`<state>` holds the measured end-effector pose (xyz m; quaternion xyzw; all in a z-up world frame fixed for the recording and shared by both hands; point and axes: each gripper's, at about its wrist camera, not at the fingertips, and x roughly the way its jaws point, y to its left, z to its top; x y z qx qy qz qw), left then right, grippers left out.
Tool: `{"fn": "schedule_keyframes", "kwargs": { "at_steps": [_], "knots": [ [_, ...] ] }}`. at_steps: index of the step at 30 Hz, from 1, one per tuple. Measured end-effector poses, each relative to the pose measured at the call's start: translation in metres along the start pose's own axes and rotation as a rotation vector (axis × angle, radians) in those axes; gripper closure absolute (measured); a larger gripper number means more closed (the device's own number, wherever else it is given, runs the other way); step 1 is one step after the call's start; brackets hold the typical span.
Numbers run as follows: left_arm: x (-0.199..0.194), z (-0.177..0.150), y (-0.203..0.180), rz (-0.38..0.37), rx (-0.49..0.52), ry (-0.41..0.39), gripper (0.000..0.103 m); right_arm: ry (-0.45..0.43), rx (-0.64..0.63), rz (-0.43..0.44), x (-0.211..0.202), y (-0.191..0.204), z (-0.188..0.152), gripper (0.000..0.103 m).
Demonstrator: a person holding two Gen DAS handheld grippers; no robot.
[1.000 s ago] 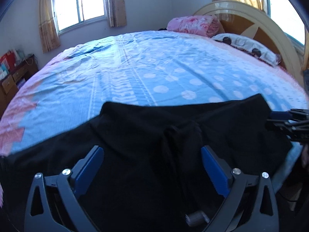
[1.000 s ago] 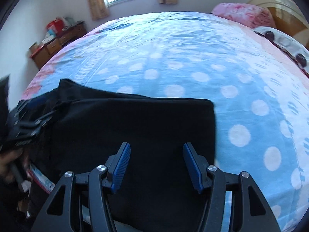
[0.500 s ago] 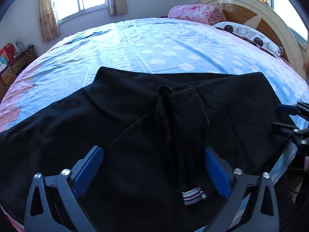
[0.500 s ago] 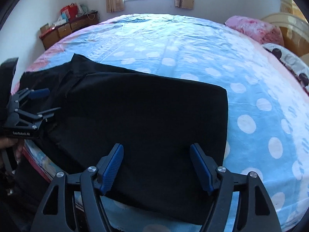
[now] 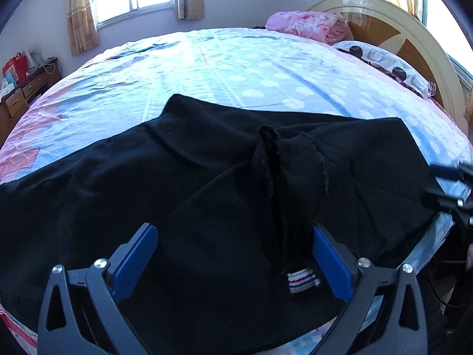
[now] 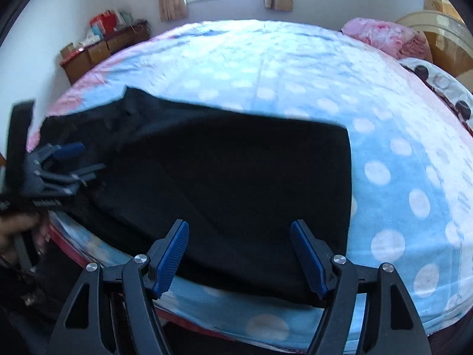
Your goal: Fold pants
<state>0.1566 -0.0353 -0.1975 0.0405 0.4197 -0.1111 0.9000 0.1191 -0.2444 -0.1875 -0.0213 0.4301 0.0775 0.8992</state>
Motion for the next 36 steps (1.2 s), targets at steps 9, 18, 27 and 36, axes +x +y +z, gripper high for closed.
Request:
{"fn": "schedule_keyframes", "kwargs": {
  "at_steps": [9, 18, 27, 36],
  "knots": [
    [-0.025, -0.005, 0.007, 0.011, -0.014, -0.042, 0.000, -0.054, -0.104, 0.123, 0.007, 0.041, 0.060, 0.030],
    [-0.008, -0.013, -0.003, -0.029, -0.022, -0.008, 0.000, 0.071, -0.284, 0.116, 0.080, 0.098, 0.096, 0.036],
    [-0.029, -0.011, 0.026, -0.021, -0.062, -0.053, 0.000, 0.039, -0.204, 0.142, 0.065, 0.083, 0.108, 0.036],
    [-0.039, -0.014, 0.108, 0.169, -0.164, -0.078, 0.000, 0.080, -0.057, 0.412, 0.092, 0.110, 0.174, 0.040]
  ]
}}
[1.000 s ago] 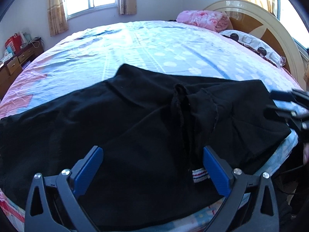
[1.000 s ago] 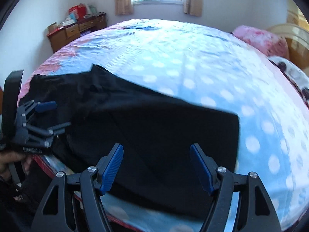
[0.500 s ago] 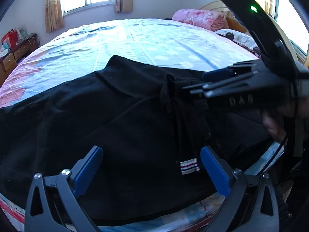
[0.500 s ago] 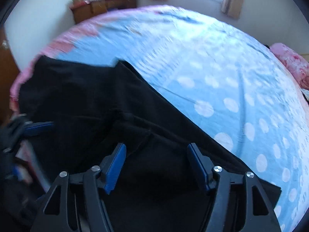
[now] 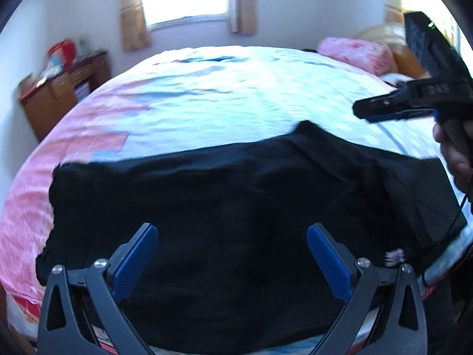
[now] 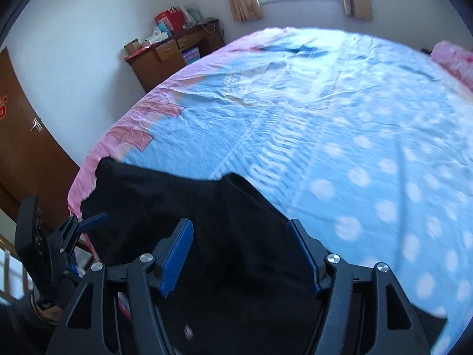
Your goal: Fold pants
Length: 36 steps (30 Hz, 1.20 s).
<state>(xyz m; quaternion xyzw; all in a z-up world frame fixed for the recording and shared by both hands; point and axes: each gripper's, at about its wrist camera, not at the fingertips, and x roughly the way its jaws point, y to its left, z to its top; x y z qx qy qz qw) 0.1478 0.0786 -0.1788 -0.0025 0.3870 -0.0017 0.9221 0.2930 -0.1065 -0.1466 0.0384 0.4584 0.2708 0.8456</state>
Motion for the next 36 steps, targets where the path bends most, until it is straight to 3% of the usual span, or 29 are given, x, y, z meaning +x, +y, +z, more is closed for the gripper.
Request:
{"fn": "schedule_keyframes", "kwargs": {
  "at_steps": [2, 7, 10, 12, 15, 18, 22, 23, 24, 26, 28, 31, 36],
  "knots": [
    [0.008, -0.003, 0.005, 0.011, -0.004, 0.021, 0.000, 0.032, 0.059, 0.058, 0.023, -0.005, 0.015, 0.045],
    [0.026, -0.011, 0.004, 0.027, 0.021, 0.058, 0.000, 0.103, 0.127, 0.111, 0.063, -0.009, 0.038, 0.054],
    [0.029, -0.016, 0.004, 0.028, 0.039, 0.052, 0.000, 0.173, 0.129, 0.141, 0.084, -0.008, 0.041, 0.068],
    [0.029, -0.016, 0.005, 0.023, 0.038, 0.043, 0.000, 0.180, 0.115, 0.115, 0.091, -0.006, 0.041, 0.094],
    [0.029, -0.020, 0.003, 0.019, 0.040, 0.018, 0.000, 0.137, 0.144, 0.113, 0.091, -0.012, 0.043, 0.097],
    [0.029, -0.020, 0.003, 0.017, 0.041, 0.009, 0.000, 0.166, 0.201, 0.118, 0.107, -0.026, 0.041, 0.097],
    [0.022, -0.017, 0.006, 0.022, 0.039, 0.018, 0.000, 0.160, 0.160, 0.125, 0.103, -0.021, 0.041, 0.094],
    [0.015, -0.016, 0.009, 0.028, 0.031, 0.007, 0.000, 0.152, 0.174, 0.124, 0.097, -0.022, 0.043, 0.082],
    [0.005, -0.014, 0.015, 0.032, 0.024, -0.017, 0.000, 0.134, 0.174, 0.113, 0.089, -0.023, 0.045, 0.053],
    [-0.010, -0.011, 0.027, 0.054, 0.027, -0.058, 0.000, 0.066, 0.167, 0.095, 0.063, -0.022, 0.049, 0.037],
    [-0.024, -0.007, 0.049, 0.114, 0.028, -0.081, 0.000, 0.017, 0.152, 0.110, 0.034, -0.018, 0.052, 0.037],
    [-0.026, -0.004, 0.094, 0.164, -0.029, -0.046, 0.000, -0.028, 0.145, 0.131, -0.007, -0.009, 0.046, 0.037],
    [-0.008, -0.004, 0.162, 0.127, -0.180, 0.026, 0.000, -0.026, 0.074, 0.127, -0.044, 0.018, 0.001, 0.037]
  ]
}}
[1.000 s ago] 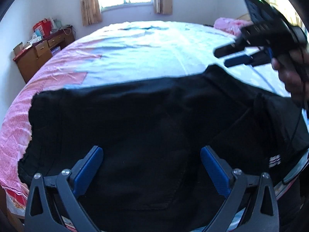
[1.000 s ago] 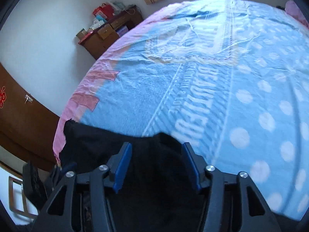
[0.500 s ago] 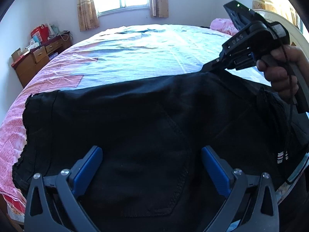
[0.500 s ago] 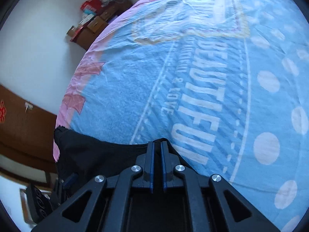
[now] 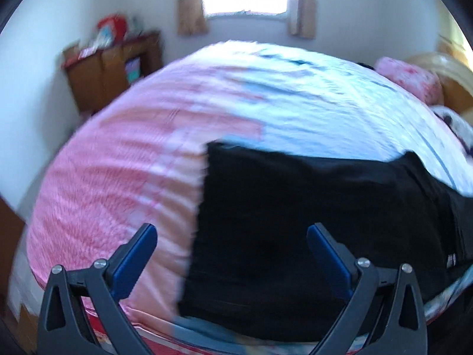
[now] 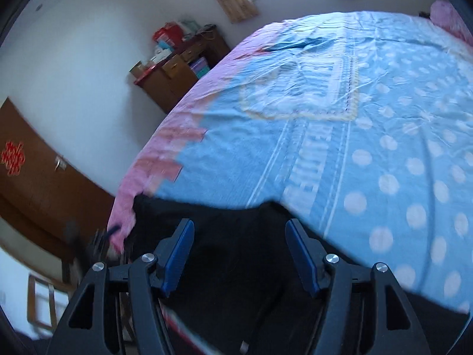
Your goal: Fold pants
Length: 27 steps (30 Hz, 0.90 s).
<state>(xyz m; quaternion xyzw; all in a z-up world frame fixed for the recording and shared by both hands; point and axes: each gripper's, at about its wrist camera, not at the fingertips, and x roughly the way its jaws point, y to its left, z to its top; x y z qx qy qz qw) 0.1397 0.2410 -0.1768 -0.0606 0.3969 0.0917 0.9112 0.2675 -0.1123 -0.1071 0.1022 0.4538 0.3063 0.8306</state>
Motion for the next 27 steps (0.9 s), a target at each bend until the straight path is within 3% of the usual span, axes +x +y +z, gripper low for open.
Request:
{"fn": "schedule_keyframes", "kwargs": {
  "at_steps": [2, 4, 6, 10, 16, 20, 22, 23, 24, 25, 27],
  "knots": [
    [0.015, 0.000, 0.011, -0.076, -0.023, 0.039, 0.001, 0.002, -0.027, -0.028, -0.004, 0.005, -0.024, 0.037],
    [0.029, -0.002, 0.016, -0.083, -0.037, 0.068, 0.004, 0.006, -0.041, -0.074, -0.002, 0.004, -0.053, 0.037],
    [0.039, -0.002, 0.023, -0.164, -0.084, 0.082, 0.007, 0.020, -0.019, -0.097, 0.002, -0.001, -0.076, 0.037],
    [0.043, -0.004, 0.014, -0.185, -0.060, 0.084, 0.008, 0.040, 0.113, -0.050, 0.010, -0.021, -0.123, 0.037],
    [0.049, 0.000, -0.002, -0.198, -0.020, 0.104, 0.013, 0.001, 0.237, 0.002, 0.006, -0.036, -0.149, 0.037],
    [0.046, 0.001, 0.017, -0.274, -0.086, 0.128, 0.014, -0.031, 0.214, 0.015, 0.001, -0.025, -0.150, 0.037],
    [0.047, 0.001, 0.020, -0.284, -0.094, 0.128, 0.022, -0.025, 0.210, 0.022, 0.002, -0.022, -0.153, 0.037],
    [0.046, 0.001, 0.020, -0.286, -0.094, 0.123, 0.032, -0.026, 0.210, 0.022, 0.002, -0.020, -0.154, 0.037],
    [0.042, 0.002, 0.021, -0.310, -0.095, 0.116, 0.054, -0.030, 0.212, 0.020, 0.002, -0.020, -0.156, 0.037],
    [0.038, 0.002, 0.020, -0.341, -0.102, 0.117, 0.064, -0.032, 0.216, 0.016, 0.003, -0.019, -0.157, 0.037],
    [0.027, 0.002, 0.012, -0.300, -0.065, 0.102, 0.071, -0.040, 0.221, 0.013, 0.001, -0.020, -0.159, 0.037]
  ]
}}
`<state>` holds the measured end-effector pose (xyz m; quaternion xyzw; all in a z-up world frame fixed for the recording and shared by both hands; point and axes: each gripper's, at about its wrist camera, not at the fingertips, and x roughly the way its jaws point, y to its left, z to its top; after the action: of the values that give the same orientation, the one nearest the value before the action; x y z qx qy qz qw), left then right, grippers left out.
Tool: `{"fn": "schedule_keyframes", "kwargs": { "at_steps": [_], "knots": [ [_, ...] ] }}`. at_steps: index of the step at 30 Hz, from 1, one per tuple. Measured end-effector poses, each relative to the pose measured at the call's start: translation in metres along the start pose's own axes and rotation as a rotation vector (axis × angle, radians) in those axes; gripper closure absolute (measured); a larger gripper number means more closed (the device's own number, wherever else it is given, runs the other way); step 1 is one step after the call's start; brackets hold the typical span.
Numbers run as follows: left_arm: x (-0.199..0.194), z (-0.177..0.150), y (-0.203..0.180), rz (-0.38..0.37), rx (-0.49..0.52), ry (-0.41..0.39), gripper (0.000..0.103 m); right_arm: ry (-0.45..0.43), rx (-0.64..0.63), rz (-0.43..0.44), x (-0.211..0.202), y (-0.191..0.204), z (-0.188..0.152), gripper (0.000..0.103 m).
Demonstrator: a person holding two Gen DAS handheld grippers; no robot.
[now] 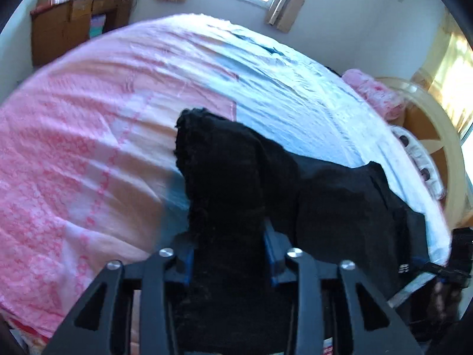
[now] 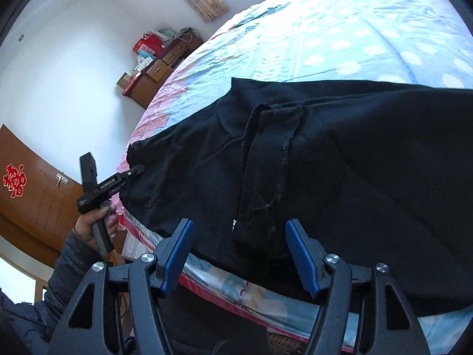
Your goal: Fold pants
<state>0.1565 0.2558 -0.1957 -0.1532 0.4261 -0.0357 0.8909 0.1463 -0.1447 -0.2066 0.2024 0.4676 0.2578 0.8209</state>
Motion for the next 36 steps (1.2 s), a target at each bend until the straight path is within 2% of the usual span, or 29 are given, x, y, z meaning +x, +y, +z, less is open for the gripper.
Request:
{"fn": "schedule_keyframes", "kwargs": {
  "at_steps": [2, 3, 6, 9, 15, 18, 22, 26, 32, 36],
  "knots": [
    [-0.006, -0.001, -0.004, 0.014, 0.007, -0.014, 0.076, -0.020, 0.002, -0.004, -0.005, 0.000, -0.002, 0.037],
    [-0.010, -0.001, -0.002, 0.003, -0.026, -0.019, 0.084, -0.033, 0.002, -0.010, -0.009, -0.001, -0.002, 0.037],
    [-0.034, 0.004, -0.006, -0.077, -0.105, -0.073, 0.086, -0.069, 0.010, -0.022, -0.021, -0.006, -0.003, 0.037],
    [-0.058, 0.008, -0.027, -0.170, -0.120, -0.108, 0.088, -0.115, 0.023, -0.041, -0.035, -0.015, -0.004, 0.037],
    [-0.095, 0.026, -0.111, -0.391, -0.053, -0.138, 0.089, -0.210, 0.098, -0.092, -0.065, -0.042, -0.010, 0.037],
    [-0.094, 0.038, -0.157, -0.439, 0.010, -0.129, 0.089, -0.266, 0.146, -0.125, -0.083, -0.057, -0.013, 0.037],
    [-0.081, 0.051, -0.231, -0.528, 0.105, -0.081, 0.089, -0.349, 0.197, -0.183, -0.112, -0.077, -0.021, 0.037],
    [-0.052, 0.055, -0.297, -0.571, 0.196, -0.003, 0.089, -0.429, 0.247, -0.234, -0.137, -0.096, -0.030, 0.037],
    [-0.004, 0.034, -0.378, -0.599, 0.305, 0.128, 0.089, -0.513, 0.321, -0.284, -0.167, -0.128, -0.030, 0.037],
    [0.029, 0.018, -0.409, -0.598, 0.357, 0.209, 0.089, -0.539, 0.355, -0.314, -0.179, -0.147, -0.031, 0.037]
  ]
}}
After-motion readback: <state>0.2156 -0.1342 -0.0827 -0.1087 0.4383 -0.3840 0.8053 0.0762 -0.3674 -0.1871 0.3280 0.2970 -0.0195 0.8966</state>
